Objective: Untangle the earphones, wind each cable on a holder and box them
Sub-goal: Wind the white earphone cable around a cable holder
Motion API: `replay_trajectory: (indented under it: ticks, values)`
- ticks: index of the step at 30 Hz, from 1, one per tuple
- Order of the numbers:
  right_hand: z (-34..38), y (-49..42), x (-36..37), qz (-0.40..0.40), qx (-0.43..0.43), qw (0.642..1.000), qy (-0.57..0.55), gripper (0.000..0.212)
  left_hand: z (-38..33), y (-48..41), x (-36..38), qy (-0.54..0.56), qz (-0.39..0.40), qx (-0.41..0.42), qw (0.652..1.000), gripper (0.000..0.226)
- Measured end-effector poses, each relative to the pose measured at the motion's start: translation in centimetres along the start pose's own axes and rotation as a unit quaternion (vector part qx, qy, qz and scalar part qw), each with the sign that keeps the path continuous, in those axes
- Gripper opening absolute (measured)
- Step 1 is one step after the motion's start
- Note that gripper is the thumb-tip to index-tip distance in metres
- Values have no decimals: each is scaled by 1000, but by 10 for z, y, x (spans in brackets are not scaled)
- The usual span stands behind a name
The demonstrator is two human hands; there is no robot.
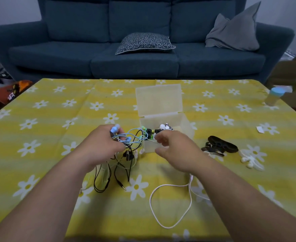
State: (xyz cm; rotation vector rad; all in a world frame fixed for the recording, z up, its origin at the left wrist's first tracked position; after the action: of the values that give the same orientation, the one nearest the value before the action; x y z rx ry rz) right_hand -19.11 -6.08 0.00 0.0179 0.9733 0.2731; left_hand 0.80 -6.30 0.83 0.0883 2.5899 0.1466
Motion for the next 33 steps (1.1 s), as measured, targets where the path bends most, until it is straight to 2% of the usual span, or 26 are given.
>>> replay_trajectory:
  ticks: [2, 5, 10, 11, 13, 15, 18, 20, 24, 26, 28, 31, 33]
  values:
    - [-1, -4, 10, -17, 13, 1000, -11, 43, -2, 3, 1, 24, 27, 5, 999, 22]
    - [0, -9, 12, -49, 22, 998, -10, 41, -10, 7, -1, 61, 44, 14, 997, 13]
    - [4, -11, 21, -30, 18, 996, -86, 10, -18, 11, -4, 107, 61, 31, 992, 13]
    - [5, -11, 20, -33, 20, 993, -110, 9, -18, 11, -5, 111, 61, 30, 992, 13]
    - [4, -11, 19, -36, 29, 986, -160, 27, -15, 11, -7, 110, 57, 21, 992, 12]
    - [5, -10, 14, -39, 54, 971, -228, 30, -10, 10, -9, 103, 54, 3, 993, 12]
    - [7, -9, 2, -53, 75, 937, -336, 30, 5, 9, -11, 38, 43, -38, 998, 17]
    - [6, -7, -13, -92, 78, 940, -321, 31, 15, 9, -10, -24, 32, -68, 997, 23]
    - [3, 0, -38, -155, 77, 953, -249, 30, 27, 8, -12, -136, 23, -114, 984, 18]
    - [5, 3, -48, -174, 67, 944, -274, 29, 26, 7, -16, -202, 12, -131, 971, 15]
    - [12, 7, -54, -171, 38, 917, -358, 31, 23, 9, -18, -248, 9, -139, 959, 11]
    - [25, 11, -53, -111, -2, 867, -487, 30, 24, 10, -13, -191, 44, -133, 972, 26]
    - [33, 14, -48, -66, -12, 875, -480, 29, 14, 10, -10, -90, 34, -105, 990, 32]
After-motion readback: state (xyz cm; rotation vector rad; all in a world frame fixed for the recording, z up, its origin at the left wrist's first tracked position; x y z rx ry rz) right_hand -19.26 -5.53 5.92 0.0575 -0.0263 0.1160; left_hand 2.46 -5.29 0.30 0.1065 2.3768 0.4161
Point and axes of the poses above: each hand's wrist, its own y-axis away from the middle knuckle, its own x-axis out of the palm, z = x × y, the point moved 6 cm from there along -y, towards the middle knuckle, and after that the axes turned 3 degrees about y, right-handed, at the moved point
